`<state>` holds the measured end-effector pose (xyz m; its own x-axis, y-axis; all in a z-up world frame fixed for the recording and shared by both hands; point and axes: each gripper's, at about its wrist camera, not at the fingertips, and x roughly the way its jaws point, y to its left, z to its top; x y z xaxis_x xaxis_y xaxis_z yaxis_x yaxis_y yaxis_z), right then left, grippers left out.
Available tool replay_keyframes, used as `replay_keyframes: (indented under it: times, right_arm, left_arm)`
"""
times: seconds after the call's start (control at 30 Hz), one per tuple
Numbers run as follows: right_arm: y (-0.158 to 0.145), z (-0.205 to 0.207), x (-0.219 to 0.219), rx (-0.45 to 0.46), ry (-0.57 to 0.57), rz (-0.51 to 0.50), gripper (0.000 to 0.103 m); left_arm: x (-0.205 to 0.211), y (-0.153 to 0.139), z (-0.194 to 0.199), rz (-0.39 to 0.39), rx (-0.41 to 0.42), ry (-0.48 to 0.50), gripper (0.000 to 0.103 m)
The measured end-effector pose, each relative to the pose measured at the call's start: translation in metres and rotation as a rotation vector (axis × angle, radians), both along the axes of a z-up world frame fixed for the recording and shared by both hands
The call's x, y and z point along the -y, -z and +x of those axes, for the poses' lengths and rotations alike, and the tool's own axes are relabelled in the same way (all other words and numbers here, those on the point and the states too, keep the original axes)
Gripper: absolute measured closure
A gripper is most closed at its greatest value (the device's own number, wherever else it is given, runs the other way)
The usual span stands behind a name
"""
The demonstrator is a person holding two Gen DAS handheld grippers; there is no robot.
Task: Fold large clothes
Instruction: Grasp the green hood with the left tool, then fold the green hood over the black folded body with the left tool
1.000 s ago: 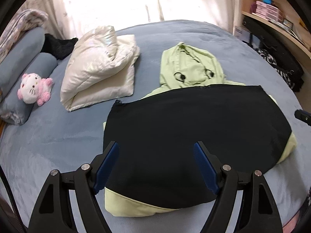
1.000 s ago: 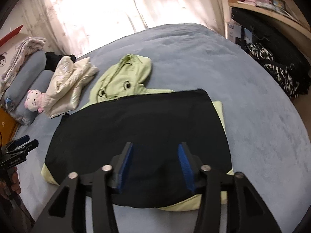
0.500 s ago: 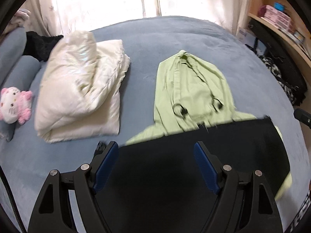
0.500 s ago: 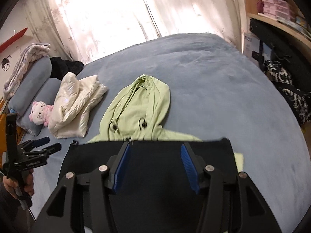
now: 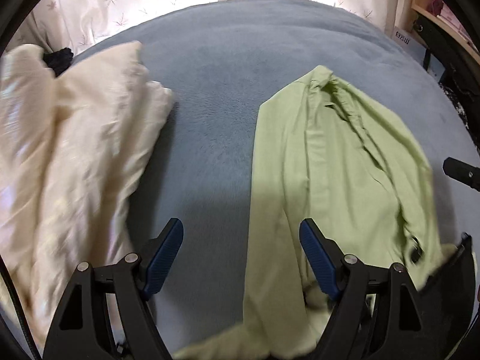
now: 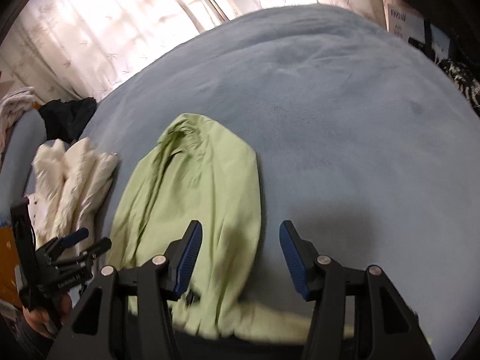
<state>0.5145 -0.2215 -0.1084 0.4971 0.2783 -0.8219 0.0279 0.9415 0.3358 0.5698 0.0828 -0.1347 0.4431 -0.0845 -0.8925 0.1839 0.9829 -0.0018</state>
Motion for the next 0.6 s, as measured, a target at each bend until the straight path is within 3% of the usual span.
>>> replay_keyframes:
  times: [0.17,0.27,0.3,0.33,0.37,0.43,0.5,0.6]
  right_arm:
    - [0.024,0.026,-0.009,-0.033,-0.019,0.004,0.049]
    - [0.036,0.037,-0.018,-0.045,-0.041,-0.017,0.049]
    - [0.039,0.038,-0.02,-0.05,-0.047,-0.016,0.049]
    - [0.041,0.04,-0.021,-0.052,-0.049,-0.02,0.051]
    - [0.043,0.04,-0.022,-0.051,-0.051,-0.031,0.067]
    - [0.042,0.038,-0.026,-0.051,-0.071,-0.056,0.089]
    - [0.034,0.03,-0.029,-0.014,-0.086,-0.088,0.094]
    - [0.011,0.011,-0.025,0.044,-0.087,-0.096,0.097]
  left_arm:
    - [0.004,0.026,0.025,-0.024,-0.037,0.014,0.028]
    - [0.004,0.037,0.034,-0.093,-0.062,0.024,0.048]
    - [0.004,0.038,0.034,-0.118,-0.061,0.024,0.062]
    - [0.003,0.037,0.035,-0.157,-0.06,0.03,0.087]
    - [0.003,0.037,0.035,-0.177,-0.064,0.031,0.097]
    - [0.006,0.032,0.031,-0.148,-0.034,0.027,0.1]
    - [0.009,0.021,0.023,-0.096,0.016,0.039,0.101]
    - [0.005,-0.007,0.008,-0.087,0.062,0.03,0.102]
